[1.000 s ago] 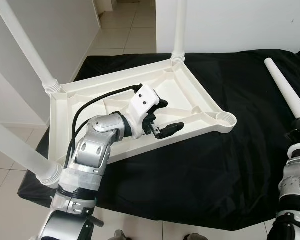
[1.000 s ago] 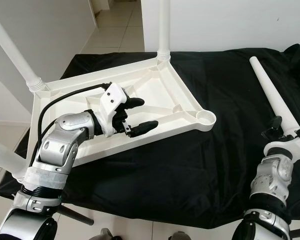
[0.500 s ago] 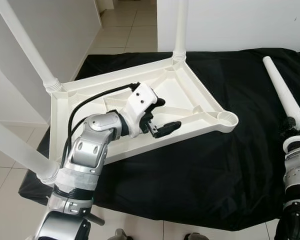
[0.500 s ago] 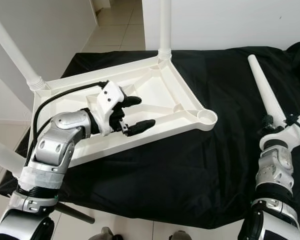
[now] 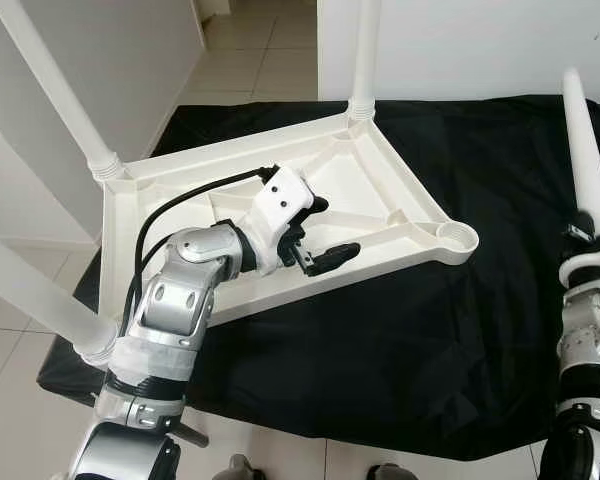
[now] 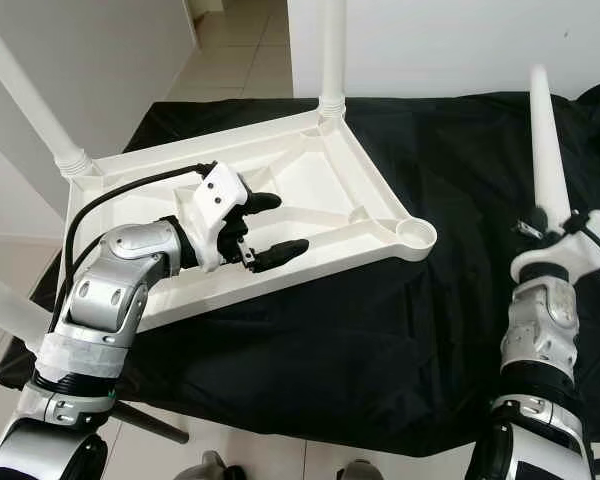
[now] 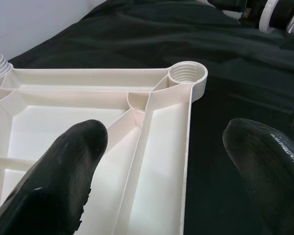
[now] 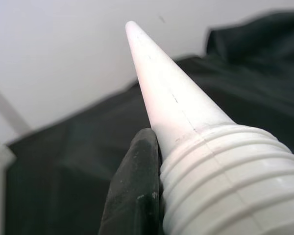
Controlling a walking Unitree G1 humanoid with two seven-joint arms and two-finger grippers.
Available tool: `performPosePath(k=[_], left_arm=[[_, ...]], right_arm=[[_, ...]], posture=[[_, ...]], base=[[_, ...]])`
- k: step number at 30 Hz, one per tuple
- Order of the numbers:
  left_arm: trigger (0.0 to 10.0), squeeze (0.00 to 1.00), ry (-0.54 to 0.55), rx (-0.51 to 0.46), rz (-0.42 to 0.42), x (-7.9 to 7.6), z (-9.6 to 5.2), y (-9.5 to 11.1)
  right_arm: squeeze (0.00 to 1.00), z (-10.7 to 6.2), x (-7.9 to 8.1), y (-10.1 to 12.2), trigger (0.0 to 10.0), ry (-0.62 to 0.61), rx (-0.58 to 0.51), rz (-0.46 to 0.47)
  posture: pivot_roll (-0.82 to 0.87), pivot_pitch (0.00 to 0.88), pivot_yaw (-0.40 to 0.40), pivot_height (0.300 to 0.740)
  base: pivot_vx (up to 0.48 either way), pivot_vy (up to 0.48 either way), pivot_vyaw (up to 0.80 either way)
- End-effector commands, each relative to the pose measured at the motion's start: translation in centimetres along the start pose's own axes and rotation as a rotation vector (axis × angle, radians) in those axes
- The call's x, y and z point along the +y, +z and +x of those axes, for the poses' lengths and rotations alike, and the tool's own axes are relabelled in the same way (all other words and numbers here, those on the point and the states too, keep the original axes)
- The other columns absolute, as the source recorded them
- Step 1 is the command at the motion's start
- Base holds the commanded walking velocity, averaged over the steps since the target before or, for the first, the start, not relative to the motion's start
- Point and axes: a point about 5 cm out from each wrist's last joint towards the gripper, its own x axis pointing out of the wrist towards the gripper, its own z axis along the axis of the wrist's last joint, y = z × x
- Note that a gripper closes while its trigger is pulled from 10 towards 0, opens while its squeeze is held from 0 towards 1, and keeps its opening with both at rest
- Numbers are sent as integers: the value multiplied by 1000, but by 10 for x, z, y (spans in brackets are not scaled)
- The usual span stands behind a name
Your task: Building children table
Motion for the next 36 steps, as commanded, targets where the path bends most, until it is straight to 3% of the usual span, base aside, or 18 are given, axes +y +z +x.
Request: performPosePath(k=[1,7,11,17,19,28,36], left_arm=[[10000,0,185,8,-5,10,-4,-5],[10000,0,225,-14,-1,16,-2,-5],[10000,0,321,-36,-17,28,-2,-4],[10000,0,381,-48,-45,36,-1,-5],[10000,0,429,-57,-67,43,-1,-5],[10000,0,446,-73,-75,50,3,-3],[10000,0,389,-149,-185,57,10,4]], right_arm=[[0,1,12,6,10000,48,-46,-5],[0,0,38,19,10000,121,-133,-6],[0,-9,66,30,10000,235,-193,-5],[0,-16,78,41,10000,304,-251,3],[0,-25,94,52,10000,403,-313,-25],[0,-34,112,60,10000,543,-320,-55],[0,-37,128,64,10000,623,-306,-15]], posture=[[-25,38,59,740],[-42,0,23,740],[-54,0,3,740],[-70,0,0,740],[-88,0,6,740],[-99,0,16,740],[-94,0,-9,740]], base=[[0,0,0],[0,0,0],[0,0,0],[0,0,0],[0,0,0],[0,0,0],[0,0,0]])
